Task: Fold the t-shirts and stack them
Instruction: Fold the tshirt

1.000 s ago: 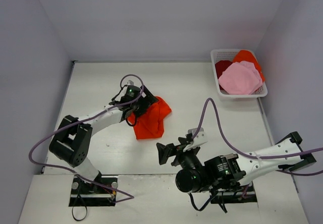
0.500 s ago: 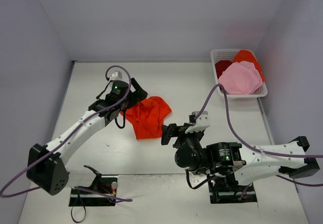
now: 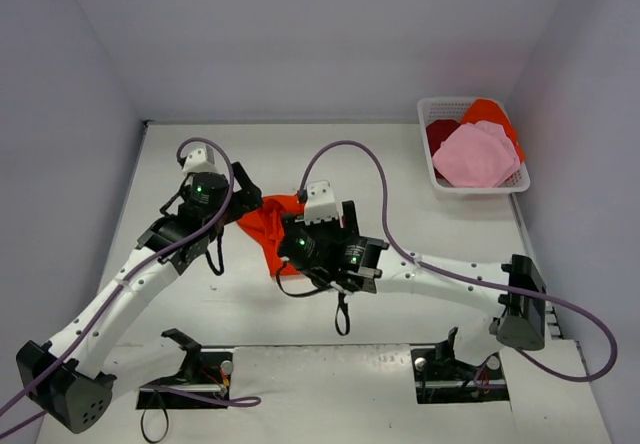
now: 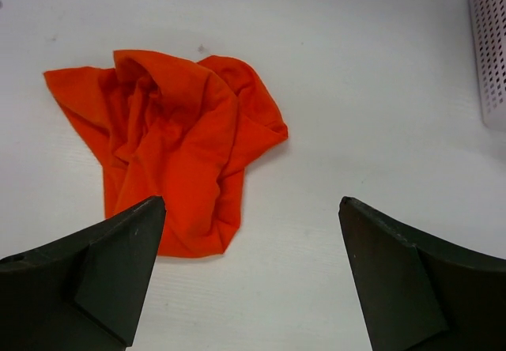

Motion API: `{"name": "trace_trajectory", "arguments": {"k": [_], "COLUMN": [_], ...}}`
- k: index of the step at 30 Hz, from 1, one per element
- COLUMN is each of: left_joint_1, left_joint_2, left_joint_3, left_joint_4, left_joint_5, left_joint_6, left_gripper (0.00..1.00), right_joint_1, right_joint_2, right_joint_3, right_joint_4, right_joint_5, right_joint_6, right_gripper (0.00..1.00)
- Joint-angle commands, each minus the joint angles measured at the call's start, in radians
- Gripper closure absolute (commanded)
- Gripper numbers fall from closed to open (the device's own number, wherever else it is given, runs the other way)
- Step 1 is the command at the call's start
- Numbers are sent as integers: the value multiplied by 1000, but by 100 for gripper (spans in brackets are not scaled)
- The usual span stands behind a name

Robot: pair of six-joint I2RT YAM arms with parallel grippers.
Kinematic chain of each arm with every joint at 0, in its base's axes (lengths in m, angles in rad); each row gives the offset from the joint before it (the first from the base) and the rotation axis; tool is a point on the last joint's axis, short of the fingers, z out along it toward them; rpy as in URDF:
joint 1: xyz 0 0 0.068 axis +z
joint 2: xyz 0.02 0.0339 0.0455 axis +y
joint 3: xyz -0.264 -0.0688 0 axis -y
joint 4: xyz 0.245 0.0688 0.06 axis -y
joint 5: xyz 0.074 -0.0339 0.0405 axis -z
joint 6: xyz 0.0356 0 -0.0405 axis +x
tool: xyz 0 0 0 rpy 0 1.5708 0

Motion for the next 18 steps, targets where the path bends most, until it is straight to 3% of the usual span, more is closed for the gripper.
{"name": "trace_trajectory", "arguments": {"k": [1,4,9,18], "left_joint_1": [6,6,6,6], "left_joint_2": [-36,-29,5,53], "left_joint_3": [17,23,19,-3], "left_joint_4": [14,23,63,100], "left_joint_5": [-63,-65,-34,9], "left_joint_6": [74,86,85,74], "left_gripper": [14,14,14,14], "right_joint_1": [-80,-216,-475,-620], "right_joint_2": [-16,-53,-149,-94], "right_joint_3": [68,37,-29,-52], "right_joint_4": [76,193,313,319], "right_joint_5": [-47,-151,-466,-682], "right_joint_6": [-152,-230,-307,-330], "right_gripper": [11,11,11,7]}}
